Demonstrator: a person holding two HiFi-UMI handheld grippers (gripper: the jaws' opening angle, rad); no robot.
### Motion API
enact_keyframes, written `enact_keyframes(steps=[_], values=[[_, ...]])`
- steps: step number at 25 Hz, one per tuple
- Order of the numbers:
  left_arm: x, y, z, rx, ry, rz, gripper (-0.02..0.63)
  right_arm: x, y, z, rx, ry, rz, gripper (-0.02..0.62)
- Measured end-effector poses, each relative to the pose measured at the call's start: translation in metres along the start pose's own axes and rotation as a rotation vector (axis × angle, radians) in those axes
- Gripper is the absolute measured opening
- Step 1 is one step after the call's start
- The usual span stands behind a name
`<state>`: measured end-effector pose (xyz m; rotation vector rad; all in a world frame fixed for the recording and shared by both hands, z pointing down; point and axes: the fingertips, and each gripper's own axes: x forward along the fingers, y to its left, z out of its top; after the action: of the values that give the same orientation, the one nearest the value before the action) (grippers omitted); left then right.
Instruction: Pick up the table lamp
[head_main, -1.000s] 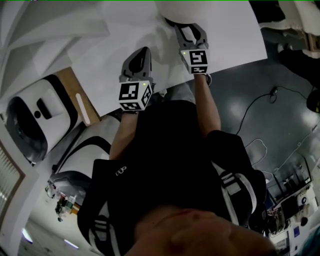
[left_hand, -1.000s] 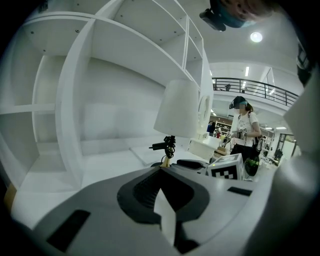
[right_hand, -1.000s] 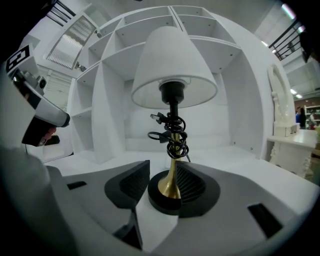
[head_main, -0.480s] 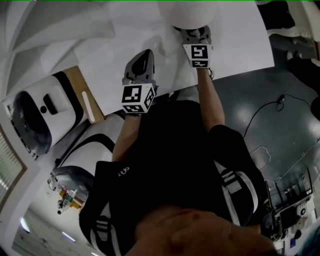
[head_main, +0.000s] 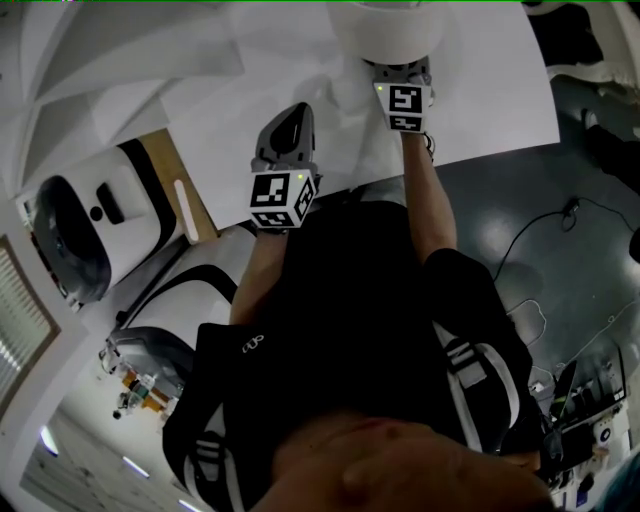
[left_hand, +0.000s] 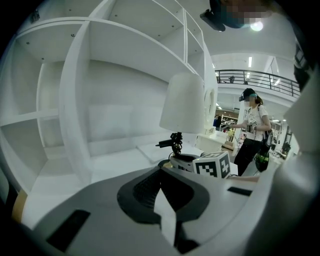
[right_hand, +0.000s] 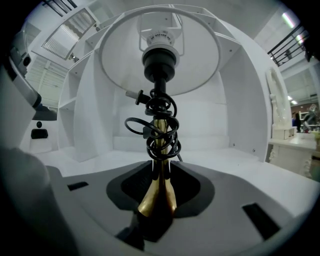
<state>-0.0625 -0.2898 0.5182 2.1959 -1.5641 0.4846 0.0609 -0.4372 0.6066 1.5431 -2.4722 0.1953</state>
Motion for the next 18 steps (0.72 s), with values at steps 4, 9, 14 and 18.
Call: enact_keyframes(steps=[4, 9, 14, 18], values=[[-0.001, 0.002, 0.005, 0.002, -0.015, 0.004, 0.011, -0.001, -0.001, 0.0, 0.033, 0.026, 0.006, 0.115], [-0.003, 0.003, 0.013, 0.007, -0.036, 0.002, 0.011, -0.002, -0.002, 0.002, 0.059, 0.074, -0.002, 0.109], [-0.005, 0.005, 0.015, 0.007, -0.045, -0.003, 0.011, -0.006, 0.002, 0.001, 0.06, 0.113, 0.019, 0.106], [-0.004, 0.005, 0.016, 0.0, -0.054, -0.01, 0.011, -0.012, 0.007, 0.003, 0.037, 0.134, 0.055, 0.106]])
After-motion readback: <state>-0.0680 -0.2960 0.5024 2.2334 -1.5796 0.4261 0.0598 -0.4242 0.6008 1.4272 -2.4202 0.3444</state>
